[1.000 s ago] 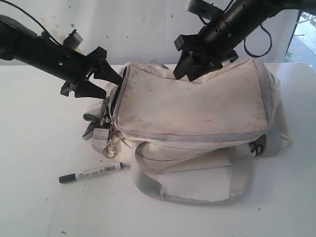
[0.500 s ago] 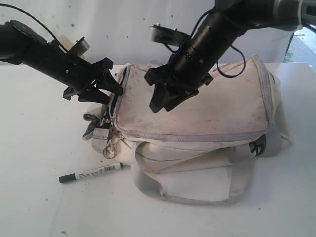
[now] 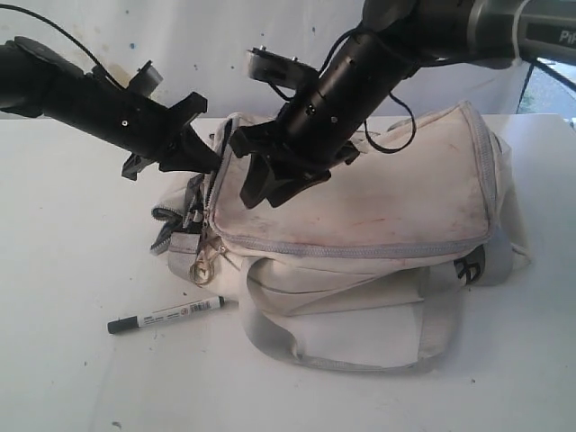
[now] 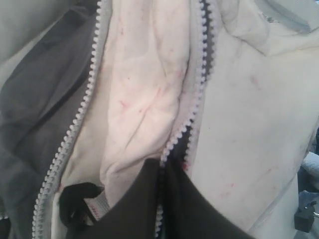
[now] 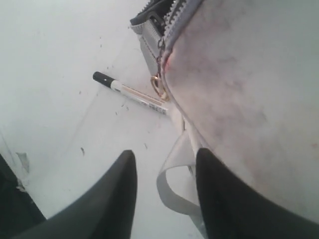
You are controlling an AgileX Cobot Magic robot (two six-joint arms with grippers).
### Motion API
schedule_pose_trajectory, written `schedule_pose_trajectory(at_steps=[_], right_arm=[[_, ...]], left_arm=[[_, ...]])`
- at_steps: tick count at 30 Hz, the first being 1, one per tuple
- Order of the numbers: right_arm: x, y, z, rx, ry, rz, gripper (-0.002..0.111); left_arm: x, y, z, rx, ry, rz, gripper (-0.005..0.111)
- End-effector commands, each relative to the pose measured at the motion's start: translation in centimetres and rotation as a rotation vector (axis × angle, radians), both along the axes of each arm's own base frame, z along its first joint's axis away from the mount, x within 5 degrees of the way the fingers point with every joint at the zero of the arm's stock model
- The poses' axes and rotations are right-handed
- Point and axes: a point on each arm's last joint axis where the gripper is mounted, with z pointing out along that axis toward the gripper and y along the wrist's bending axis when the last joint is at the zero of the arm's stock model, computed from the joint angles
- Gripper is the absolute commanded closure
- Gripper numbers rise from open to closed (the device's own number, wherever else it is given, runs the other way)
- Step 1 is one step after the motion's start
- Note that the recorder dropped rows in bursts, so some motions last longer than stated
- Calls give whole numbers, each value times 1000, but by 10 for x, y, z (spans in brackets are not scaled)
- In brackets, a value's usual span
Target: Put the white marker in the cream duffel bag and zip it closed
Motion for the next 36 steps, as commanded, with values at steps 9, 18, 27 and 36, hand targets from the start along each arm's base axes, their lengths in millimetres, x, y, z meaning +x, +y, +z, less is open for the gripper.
schedule_pose_trajectory(at_steps=[9, 18, 27, 36], right_arm=[[-11, 38, -27, 61, 93, 28, 53], [-22, 68, -45, 58, 67, 50, 53], [-8, 69, -53, 8, -33, -88, 53], [-16, 80, -55, -37, -117, -41, 53]], left_arm=[[3, 15, 7, -89, 37, 30, 107], [2, 15, 7, -80, 35, 23, 107], [0, 14, 7, -83, 48, 1, 107], [0, 14, 7, -84, 54, 8, 107]])
